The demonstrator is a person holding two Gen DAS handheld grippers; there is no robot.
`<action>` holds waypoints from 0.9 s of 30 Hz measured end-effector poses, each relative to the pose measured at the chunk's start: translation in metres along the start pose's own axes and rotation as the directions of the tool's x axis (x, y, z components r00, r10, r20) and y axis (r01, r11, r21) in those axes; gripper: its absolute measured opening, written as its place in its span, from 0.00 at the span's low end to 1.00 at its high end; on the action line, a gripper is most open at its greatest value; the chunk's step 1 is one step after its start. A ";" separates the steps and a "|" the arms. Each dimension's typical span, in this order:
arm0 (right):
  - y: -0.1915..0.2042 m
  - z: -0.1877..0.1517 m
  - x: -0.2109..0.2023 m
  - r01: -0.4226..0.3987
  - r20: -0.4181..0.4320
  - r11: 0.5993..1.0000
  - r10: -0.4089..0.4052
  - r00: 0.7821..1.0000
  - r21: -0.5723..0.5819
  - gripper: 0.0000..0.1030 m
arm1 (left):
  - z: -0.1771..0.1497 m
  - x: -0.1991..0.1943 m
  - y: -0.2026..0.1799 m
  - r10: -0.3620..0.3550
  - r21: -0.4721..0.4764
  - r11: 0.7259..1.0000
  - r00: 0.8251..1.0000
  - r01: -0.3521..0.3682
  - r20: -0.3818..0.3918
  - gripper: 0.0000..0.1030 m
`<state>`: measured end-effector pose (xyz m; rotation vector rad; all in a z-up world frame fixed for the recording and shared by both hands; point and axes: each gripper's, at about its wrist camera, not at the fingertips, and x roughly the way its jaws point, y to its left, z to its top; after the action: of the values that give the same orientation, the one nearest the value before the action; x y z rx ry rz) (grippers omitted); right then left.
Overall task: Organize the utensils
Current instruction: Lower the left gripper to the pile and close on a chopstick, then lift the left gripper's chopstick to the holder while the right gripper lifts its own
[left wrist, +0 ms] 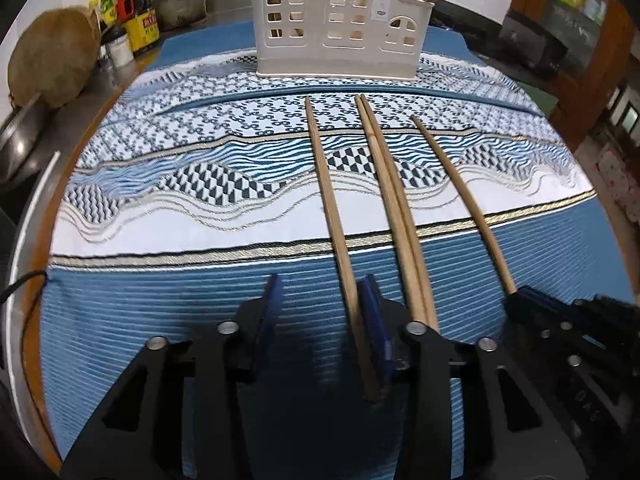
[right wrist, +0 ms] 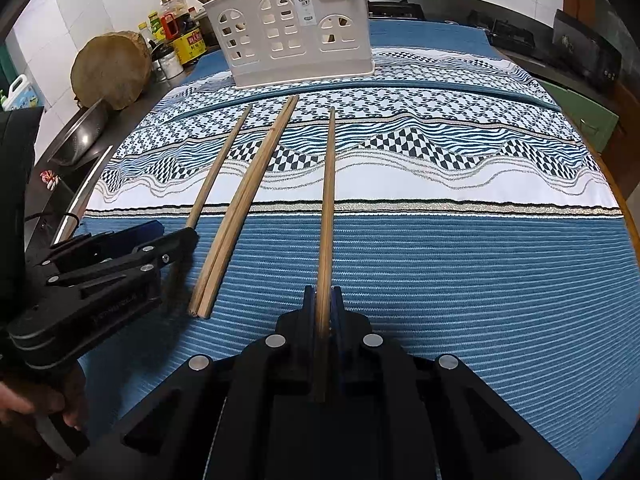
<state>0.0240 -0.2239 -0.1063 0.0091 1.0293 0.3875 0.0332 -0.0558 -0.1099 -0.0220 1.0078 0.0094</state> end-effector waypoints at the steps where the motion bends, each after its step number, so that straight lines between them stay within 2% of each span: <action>1: -0.001 0.000 0.000 -0.003 0.001 1.000 0.003 1.000 0.003 0.07 | 0.000 0.000 0.000 0.006 0.007 1.000 1.000 -0.006 0.005 0.29; 4: -0.001 0.000 0.000 -0.004 0.001 1.000 0.004 1.000 0.003 0.07 | 0.002 -0.001 0.005 0.015 0.000 1.000 1.000 -0.015 0.011 0.15; 6: -0.001 0.001 -0.001 -0.006 0.000 1.000 0.006 1.000 0.003 0.07 | 0.004 -0.002 0.013 -0.023 -0.037 0.999 1.000 0.023 0.003 0.07; 8: -0.001 0.001 0.000 -0.007 -0.001 1.000 0.007 1.000 0.005 0.07 | 0.006 -0.002 0.020 -0.063 -0.062 0.996 0.998 0.063 -0.001 0.08; 13: 0.002 0.000 0.000 -0.004 0.000 1.000 0.004 1.000 -0.003 0.07 | 0.001 -0.002 0.023 -0.103 -0.091 0.991 0.995 0.103 0.004 0.10; 18: 0.002 0.000 0.000 0.002 0.001 1.000 -0.002 1.000 -0.016 0.07 | -0.005 -0.002 0.018 -0.095 -0.048 0.994 0.995 0.095 0.020 0.08; 21: 0.002 0.002 -0.003 0.006 0.004 1.000 -0.006 1.000 -0.022 0.07 | -0.002 -0.003 0.021 -0.109 -0.065 0.992 0.994 0.110 0.013 0.06; 23: 0.002 0.006 -0.010 0.015 0.022 0.999 -0.014 1.000 -0.033 0.07 | 0.002 -0.007 0.025 -0.135 -0.074 0.988 0.991 0.137 0.021 0.06; 27: 0.001 0.021 -0.037 0.027 0.101 0.998 -0.021 0.995 -0.058 0.07 | 0.017 -0.029 0.029 -0.180 -0.058 0.981 0.980 0.185 0.087 0.05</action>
<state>0.0248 -0.2314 -0.0644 -0.0368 0.9177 0.3917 0.0313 -0.0261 -0.0763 -0.1733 0.9208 -0.1236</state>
